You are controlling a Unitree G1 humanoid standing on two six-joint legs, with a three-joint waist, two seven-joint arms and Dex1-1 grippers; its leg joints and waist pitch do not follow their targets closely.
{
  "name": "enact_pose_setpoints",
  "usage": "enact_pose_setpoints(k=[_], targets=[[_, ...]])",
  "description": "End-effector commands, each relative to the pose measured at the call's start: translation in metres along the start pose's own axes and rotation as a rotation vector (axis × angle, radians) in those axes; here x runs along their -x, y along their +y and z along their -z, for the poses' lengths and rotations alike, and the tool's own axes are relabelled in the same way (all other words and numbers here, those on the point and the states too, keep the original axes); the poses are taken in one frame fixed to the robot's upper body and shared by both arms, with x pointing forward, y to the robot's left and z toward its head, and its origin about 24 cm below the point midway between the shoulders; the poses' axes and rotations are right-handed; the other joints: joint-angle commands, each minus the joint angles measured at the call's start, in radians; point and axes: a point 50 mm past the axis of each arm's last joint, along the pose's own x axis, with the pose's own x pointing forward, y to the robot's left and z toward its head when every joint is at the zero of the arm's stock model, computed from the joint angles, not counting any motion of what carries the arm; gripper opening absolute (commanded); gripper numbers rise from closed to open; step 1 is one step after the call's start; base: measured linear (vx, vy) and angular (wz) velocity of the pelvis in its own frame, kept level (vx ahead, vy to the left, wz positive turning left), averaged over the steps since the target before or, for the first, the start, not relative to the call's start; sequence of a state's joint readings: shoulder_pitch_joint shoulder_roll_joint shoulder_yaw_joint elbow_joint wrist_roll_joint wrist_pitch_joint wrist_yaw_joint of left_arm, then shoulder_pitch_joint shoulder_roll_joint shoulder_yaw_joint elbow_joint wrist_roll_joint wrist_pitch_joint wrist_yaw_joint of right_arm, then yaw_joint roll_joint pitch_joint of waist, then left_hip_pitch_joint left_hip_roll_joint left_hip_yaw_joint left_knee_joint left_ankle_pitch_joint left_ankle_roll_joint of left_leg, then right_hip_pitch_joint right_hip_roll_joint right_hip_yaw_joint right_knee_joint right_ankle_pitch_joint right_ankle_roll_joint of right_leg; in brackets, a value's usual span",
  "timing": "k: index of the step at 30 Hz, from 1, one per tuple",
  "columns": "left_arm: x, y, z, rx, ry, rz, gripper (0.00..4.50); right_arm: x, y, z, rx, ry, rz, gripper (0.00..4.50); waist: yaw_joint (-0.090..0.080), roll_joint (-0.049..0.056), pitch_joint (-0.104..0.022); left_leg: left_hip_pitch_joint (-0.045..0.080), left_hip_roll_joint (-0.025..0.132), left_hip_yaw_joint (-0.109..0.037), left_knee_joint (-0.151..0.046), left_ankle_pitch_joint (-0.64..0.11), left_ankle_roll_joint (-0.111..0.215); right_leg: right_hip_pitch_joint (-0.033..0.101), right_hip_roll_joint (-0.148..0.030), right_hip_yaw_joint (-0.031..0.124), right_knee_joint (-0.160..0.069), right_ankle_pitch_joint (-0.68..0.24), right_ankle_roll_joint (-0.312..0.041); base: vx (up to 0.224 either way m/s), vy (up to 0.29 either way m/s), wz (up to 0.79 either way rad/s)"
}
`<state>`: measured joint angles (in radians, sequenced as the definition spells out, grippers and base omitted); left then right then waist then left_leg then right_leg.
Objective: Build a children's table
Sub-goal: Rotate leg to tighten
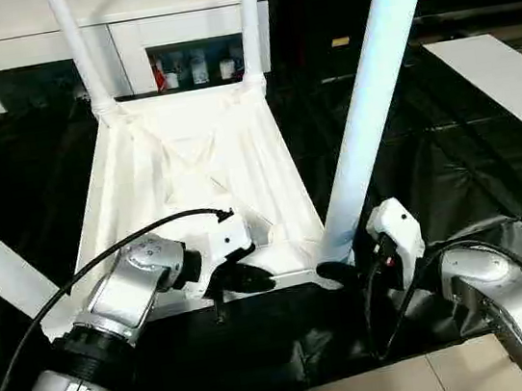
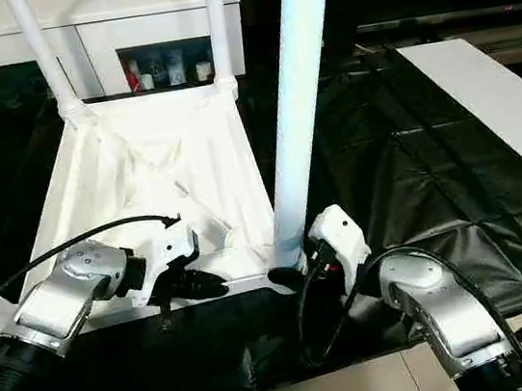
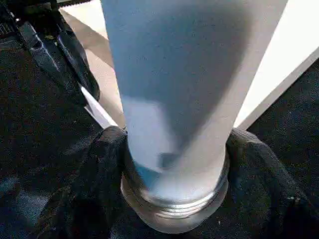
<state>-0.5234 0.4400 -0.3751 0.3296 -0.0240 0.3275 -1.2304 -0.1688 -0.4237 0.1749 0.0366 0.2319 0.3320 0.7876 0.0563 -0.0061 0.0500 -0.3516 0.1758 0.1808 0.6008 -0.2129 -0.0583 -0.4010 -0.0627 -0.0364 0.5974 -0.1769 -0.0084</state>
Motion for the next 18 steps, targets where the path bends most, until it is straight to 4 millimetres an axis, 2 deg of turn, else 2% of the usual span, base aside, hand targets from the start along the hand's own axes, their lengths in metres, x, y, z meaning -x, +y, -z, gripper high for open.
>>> enact_pose_setpoints(k=[1,3,4,6,7,8,12,14,15,16,17,18], targets=[[-0.011,-0.003,0.004,0.031,0.006,0.004,0.00,-0.005,-0.011,0.010,-0.024,0.032,0.154,2.64,-0.004,0.000,-0.057,0.003,0.051,-0.014,-0.073,-0.123,0.047,0.048,-0.076,0.042,-0.057,-0.141,-0.259,0.000,0.000,0.00],[-0.017,0.005,0.002,0.054,-0.013,-0.081,0.00,-0.012,-0.018,0.010,-0.055,0.008,0.274,2.64,-0.013,-0.006,-0.054,0.002,0.047,-0.015,-0.074,-0.172,0.025,0.047,-0.074,0.041,-0.065,-0.224,-0.238,0.000,0.000,0.00],[-0.022,0.011,0.000,0.072,-0.020,-0.138,0.00,-0.018,-0.023,0.009,-0.099,-0.015,0.367,2.64,-0.021,-0.002,-0.054,0.007,0.044,-0.018,-0.076,-0.209,0.001,0.045,-0.077,0.041,-0.075,-0.318,-0.215,0.000,0.000,0.00],[-0.030,0.019,-0.004,0.099,-0.032,-0.235,0.00,-0.028,-0.029,0.008,-0.165,-0.041,0.505,2.64,-0.029,-0.003,-0.052,0.003,0.042,-0.020,-0.077,-0.225,-0.011,0.042,-0.077,0.040,-0.080,-0.361,-0.199,-0.057,0.000,-0.02],[-0.034,0.021,-0.006,0.108,-0.034,-0.261,0.00,-0.033,-0.030,0.007,-0.194,-0.050,0.537,2.64,-0.030,-0.006,-0.052,0.002,0.041,-0.024,-0.079,-0.235,-0.019,0.045,-0.077,0.037,-0.085,-0.410,-0.172,-0.061,0.000,-0.04],[-0.039,0.027,-0.010,0.128,-0.038,-0.336,0.00,-0.042,-0.030,0.004,-0.235,-0.071,0.578,2.64,-0.030,-0.001,-0.053,0.006,0.040,-0.021,-0.076,-0.241,-0.016,0.037,-0.076,0.039,-0.089,-0.423,-0.160,0.000,0.000,0.00],[-0.049,0.035,-0.017,0.180,-0.049,-0.449,0.00,-0.060,-0.027,-0.004,-0.289,-0.100,0.627,2.63,-0.028,-0.002,-0.053,0.010,0.040,-0.022,-0.077,-0.247,-0.012,0.033,-0.073,0.038,-0.094,-0.415,-0.154,0.000,0.000,0.00],[-0.062,0.040,-0.030,0.198,-0.074,-0.558,0.00,-0.085,-0.021,-0.016,-0.331,-0.118,0.685,2.63,-0.029,-0.003,-0.058,0.004,0.039,-0.022,-0.076,-0.217,-0.013,0.037,-0.072,0.038,-0.087,-0.363,-0.163,0.000,0.000,0.00],[-0.066,0.041,-0.033,0.194,-0.078,-0.577,0.00,-0.093,-0.017,-0.020,-0.333,-0.117,0.685,2.63,-0.029,-0.003,-0.059,0.002,0.037,-0.021,-0.076,-0.198,-0.012,0.038,-0.072,0.038,-0.083,-0.327,-0.173,0.000,0.000,0.00],[-0.069,0.041,-0.036,0.183,-0.081,-0.597,0.00,-0.099,-0.013,-0.024,-0.324,-0.125,0.663,2.63,-0.024,-0.002,-0.059,0.007,0.038,-0.019,-0.075,-0.214,-0.003,0.036,-0.071,0.037,-0.086,-0.328,-0.172,0.000,0.000,0.00],[-0.072,0.043,-0.038,0.164,-0.081,-0.624,0.00,-0.107,-0.005,-0.031,-0.294,-0.152,0.620,2.63,-0.025,-0.008,-0.059,0.007,0.038,-0.017,-0.075,-0.220,0.001,0.035,-0.071,0.038,-0.086,-0.322,-0.172,0.000,0.000,0.00],[-0.072,0.043,-0.039,0.163,-0.081,-0.624,0.00,-0.107,-0.005,-0.031,-0.292,-0.154,0.618,2.63,-0.024,-0.007,-0.060,0.002,0.037,-0.020,-0.076,-0.211,0.005,0.040,-0.072,0.037,-0.083,-0.311,-0.173,0.000,0.000,0.00]])
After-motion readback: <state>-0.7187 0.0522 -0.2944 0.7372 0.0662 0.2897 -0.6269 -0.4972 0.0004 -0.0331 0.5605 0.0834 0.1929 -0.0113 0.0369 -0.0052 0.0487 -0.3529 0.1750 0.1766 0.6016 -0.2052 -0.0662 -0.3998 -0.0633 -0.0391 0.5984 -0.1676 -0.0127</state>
